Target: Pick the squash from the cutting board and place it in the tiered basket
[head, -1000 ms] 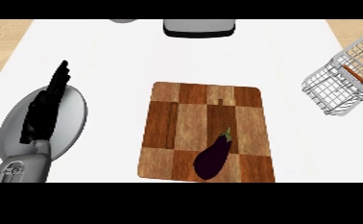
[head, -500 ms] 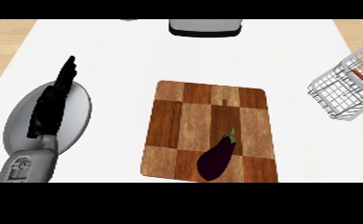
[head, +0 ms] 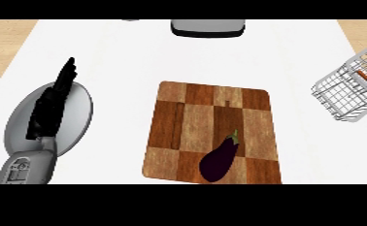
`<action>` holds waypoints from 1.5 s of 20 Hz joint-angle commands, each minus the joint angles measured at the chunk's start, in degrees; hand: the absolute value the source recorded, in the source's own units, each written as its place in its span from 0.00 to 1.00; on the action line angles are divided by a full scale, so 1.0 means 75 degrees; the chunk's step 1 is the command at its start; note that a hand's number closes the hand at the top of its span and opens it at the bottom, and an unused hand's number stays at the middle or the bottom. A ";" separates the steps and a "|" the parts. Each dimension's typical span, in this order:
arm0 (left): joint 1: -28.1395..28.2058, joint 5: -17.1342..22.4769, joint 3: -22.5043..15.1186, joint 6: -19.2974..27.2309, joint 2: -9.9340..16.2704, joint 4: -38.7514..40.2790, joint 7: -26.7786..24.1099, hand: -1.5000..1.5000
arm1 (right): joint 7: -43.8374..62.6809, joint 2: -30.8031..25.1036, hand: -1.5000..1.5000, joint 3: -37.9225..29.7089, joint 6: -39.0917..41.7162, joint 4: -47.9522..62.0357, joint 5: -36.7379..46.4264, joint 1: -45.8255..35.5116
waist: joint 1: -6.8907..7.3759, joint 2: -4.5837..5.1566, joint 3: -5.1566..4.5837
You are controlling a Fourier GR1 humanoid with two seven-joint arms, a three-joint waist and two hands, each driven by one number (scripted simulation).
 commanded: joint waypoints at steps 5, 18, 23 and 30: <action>-0.0113 -0.0196 -0.0053 0.0172 -0.0186 -0.0046 0.0063 0.50 | -0.1860 0.0077 1.00 0.0467 0.0493 0.2841 0.0411 -0.1265 | 0.0003 0.0008 0.0001; 0.0124 -0.0173 0.0066 -0.0009 -0.0146 0.0115 -0.0190 0.50 | -0.2081 0.0826 0.00 0.0288 0.1379 0.5506 0.0342 -0.2106 | 0.0003 0.0016 0.0006; -0.0183 -0.0299 0.0027 0.0166 -0.0301 0.0142 0.0065 0.50 | -0.1977 0.0637 0.00 -0.0304 0.1837 0.5633 -0.0201 -0.2593 | -0.0098 -0.0014 0.0000; -0.0164 -0.0048 0.0211 -0.0176 -0.0091 0.0019 0.0171 0.50 | -0.1645 -0.0399 0.00 -0.1211 0.2336 0.6645 -0.0771 -0.3279 | -0.0054 0.0002 0.0003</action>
